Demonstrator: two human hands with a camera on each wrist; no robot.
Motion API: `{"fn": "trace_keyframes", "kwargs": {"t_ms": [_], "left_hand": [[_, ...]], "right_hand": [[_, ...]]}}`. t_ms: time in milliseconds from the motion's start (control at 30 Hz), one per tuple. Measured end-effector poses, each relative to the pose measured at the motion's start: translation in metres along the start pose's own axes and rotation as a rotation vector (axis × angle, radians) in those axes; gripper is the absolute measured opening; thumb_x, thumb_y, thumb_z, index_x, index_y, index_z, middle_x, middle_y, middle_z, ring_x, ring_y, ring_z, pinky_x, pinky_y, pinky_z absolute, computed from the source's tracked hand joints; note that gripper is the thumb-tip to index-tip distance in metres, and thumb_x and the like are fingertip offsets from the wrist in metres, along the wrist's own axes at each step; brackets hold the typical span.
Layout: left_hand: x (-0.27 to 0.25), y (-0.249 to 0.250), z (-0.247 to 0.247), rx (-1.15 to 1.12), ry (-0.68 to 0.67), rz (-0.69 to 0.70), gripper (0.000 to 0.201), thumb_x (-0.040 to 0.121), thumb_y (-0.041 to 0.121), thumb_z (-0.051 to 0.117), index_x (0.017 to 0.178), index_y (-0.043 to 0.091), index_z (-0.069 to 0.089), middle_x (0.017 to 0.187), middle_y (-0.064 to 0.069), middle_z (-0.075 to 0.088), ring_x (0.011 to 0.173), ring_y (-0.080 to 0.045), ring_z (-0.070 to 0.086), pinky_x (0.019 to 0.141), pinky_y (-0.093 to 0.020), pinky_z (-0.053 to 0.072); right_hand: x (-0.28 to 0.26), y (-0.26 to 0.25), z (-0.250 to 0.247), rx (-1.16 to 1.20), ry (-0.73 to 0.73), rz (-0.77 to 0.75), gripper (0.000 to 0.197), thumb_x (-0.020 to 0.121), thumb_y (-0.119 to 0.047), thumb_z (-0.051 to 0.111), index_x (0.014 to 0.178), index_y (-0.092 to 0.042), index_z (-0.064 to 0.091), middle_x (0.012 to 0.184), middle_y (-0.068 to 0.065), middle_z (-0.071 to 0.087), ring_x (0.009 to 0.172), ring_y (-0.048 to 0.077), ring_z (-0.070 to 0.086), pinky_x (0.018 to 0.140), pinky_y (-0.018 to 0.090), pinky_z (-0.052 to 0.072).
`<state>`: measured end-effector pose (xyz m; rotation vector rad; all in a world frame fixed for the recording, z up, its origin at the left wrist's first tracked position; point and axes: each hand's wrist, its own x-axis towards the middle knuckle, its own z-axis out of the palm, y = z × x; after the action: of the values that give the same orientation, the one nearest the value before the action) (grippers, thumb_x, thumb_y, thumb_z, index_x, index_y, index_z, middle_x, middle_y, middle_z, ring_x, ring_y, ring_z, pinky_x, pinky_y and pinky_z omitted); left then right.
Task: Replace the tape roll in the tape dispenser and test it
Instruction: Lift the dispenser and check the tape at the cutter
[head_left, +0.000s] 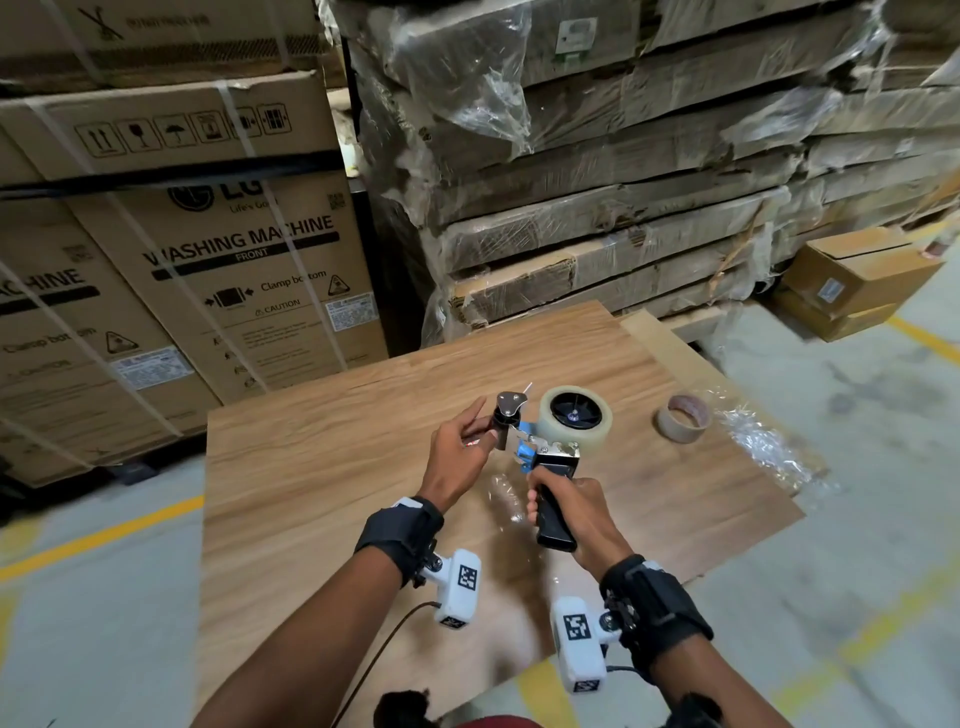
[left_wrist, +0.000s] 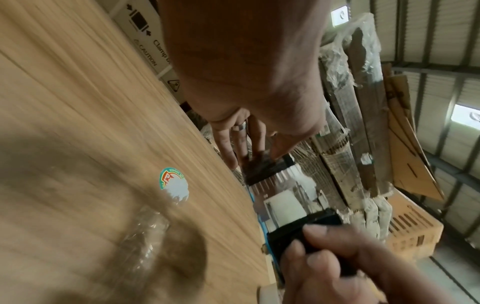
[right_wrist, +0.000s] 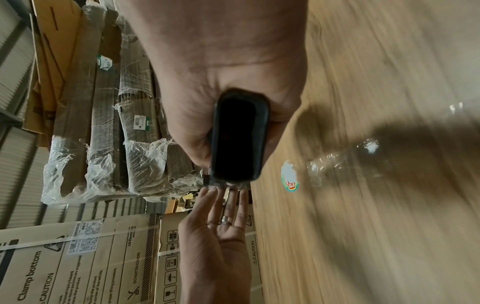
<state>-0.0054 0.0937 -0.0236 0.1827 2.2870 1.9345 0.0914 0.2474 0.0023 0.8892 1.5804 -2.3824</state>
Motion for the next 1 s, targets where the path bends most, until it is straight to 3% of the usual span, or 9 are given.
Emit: {"fn": "trace_keyframes", "kwargs": {"t_ms": [167, 300, 400, 467, 500, 600, 733, 833, 1000], "left_hand": [[0.023, -0.005, -0.013, -0.041, 0.046, -0.014, 0.061, 0.089, 0.000, 0.066, 0.147, 0.012, 0.049, 0.103, 0.003, 0.080, 0.091, -0.009, 0.068, 0.094, -0.039, 0.056], [0.041, -0.008, -0.022, -0.019, 0.108, -0.028, 0.057, 0.084, 0.002, 0.072, 0.137, 0.020, 0.060, 0.106, 0.002, 0.076, 0.074, -0.016, 0.062, 0.091, -0.046, 0.057], [0.051, -0.009, -0.026, -0.030, 0.090, -0.051, 0.056, 0.084, -0.005, 0.067, 0.136, 0.016, 0.061, 0.117, -0.002, 0.072, 0.073, -0.017, 0.058, 0.080, -0.033, 0.059], [0.055, -0.010, -0.028, -0.046, 0.037, -0.052, 0.054, 0.085, -0.011, 0.060, 0.133, 0.013, 0.062, 0.113, -0.007, 0.074, 0.082, -0.014, 0.062, 0.070, -0.016, 0.052], [0.056, -0.010, -0.029, -0.046, 0.014, -0.045, 0.053, 0.085, -0.013, 0.058, 0.132, 0.012, 0.063, 0.109, -0.010, 0.075, 0.086, -0.013, 0.064, 0.072, -0.014, 0.051], [0.060, -0.013, -0.032, -0.057, 0.000, -0.035, 0.044, 0.084, -0.015, 0.059, 0.121, 0.007, 0.070, 0.096, -0.017, 0.075, 0.087, -0.014, 0.067, 0.085, -0.026, 0.052], [0.064, -0.015, -0.039, -0.047, -0.011, -0.006, 0.033, 0.082, -0.006, 0.071, 0.112, 0.007, 0.075, 0.080, -0.015, 0.071, 0.083, -0.018, 0.068, 0.088, -0.029, 0.056], [0.067, -0.017, -0.043, -0.028, 0.024, -0.010, 0.030, 0.080, -0.006, 0.074, 0.107, 0.007, 0.077, 0.077, -0.008, 0.070, 0.074, -0.011, 0.064, 0.078, -0.019, 0.054], [0.069, -0.022, -0.045, -0.045, 0.051, -0.046, 0.017, 0.082, -0.001, 0.078, 0.098, 0.004, 0.079, 0.075, -0.005, 0.069, 0.063, 0.000, 0.060, 0.063, -0.013, 0.049]], "right_hand": [[0.012, -0.008, 0.009, 0.023, 0.005, 0.006, 0.005, 0.085, 0.000, 0.068, 0.081, 0.002, 0.066, 0.065, 0.013, 0.055, 0.050, 0.021, 0.051, 0.046, 0.027, 0.045], [0.020, -0.013, 0.015, 0.019, 0.004, 0.008, 0.004, 0.085, -0.001, 0.068, 0.082, 0.002, 0.067, 0.065, 0.013, 0.055, 0.050, 0.021, 0.050, 0.046, 0.027, 0.043], [0.023, -0.017, 0.019, 0.023, 0.002, 0.012, 0.003, 0.085, 0.000, 0.068, 0.083, 0.003, 0.066, 0.065, 0.013, 0.055, 0.050, 0.020, 0.050, 0.046, 0.027, 0.043], [0.024, -0.019, 0.022, 0.032, 0.001, 0.015, 0.003, 0.086, 0.001, 0.067, 0.084, 0.003, 0.065, 0.064, 0.013, 0.054, 0.049, 0.020, 0.049, 0.045, 0.027, 0.043], [0.024, -0.019, 0.023, 0.034, 0.001, 0.016, 0.003, 0.086, 0.001, 0.067, 0.085, 0.004, 0.065, 0.064, 0.013, 0.054, 0.049, 0.020, 0.049, 0.045, 0.027, 0.043], [0.025, -0.020, 0.025, 0.026, -0.002, 0.014, 0.004, 0.086, 0.001, 0.067, 0.087, 0.005, 0.066, 0.066, 0.014, 0.054, 0.049, 0.021, 0.049, 0.045, 0.027, 0.043], [0.026, -0.019, 0.027, 0.022, -0.004, 0.022, 0.004, 0.086, 0.001, 0.067, 0.086, 0.005, 0.066, 0.065, 0.014, 0.054, 0.049, 0.020, 0.049, 0.046, 0.027, 0.043], [0.026, -0.022, 0.027, 0.003, -0.011, 0.032, 0.004, 0.085, 0.001, 0.067, 0.084, 0.004, 0.065, 0.066, 0.014, 0.055, 0.049, 0.021, 0.049, 0.046, 0.027, 0.044], [0.027, -0.031, 0.020, -0.022, -0.024, 0.041, 0.006, 0.085, 0.002, 0.066, 0.080, 0.002, 0.064, 0.066, 0.014, 0.055, 0.049, 0.022, 0.049, 0.046, 0.026, 0.043]]}}
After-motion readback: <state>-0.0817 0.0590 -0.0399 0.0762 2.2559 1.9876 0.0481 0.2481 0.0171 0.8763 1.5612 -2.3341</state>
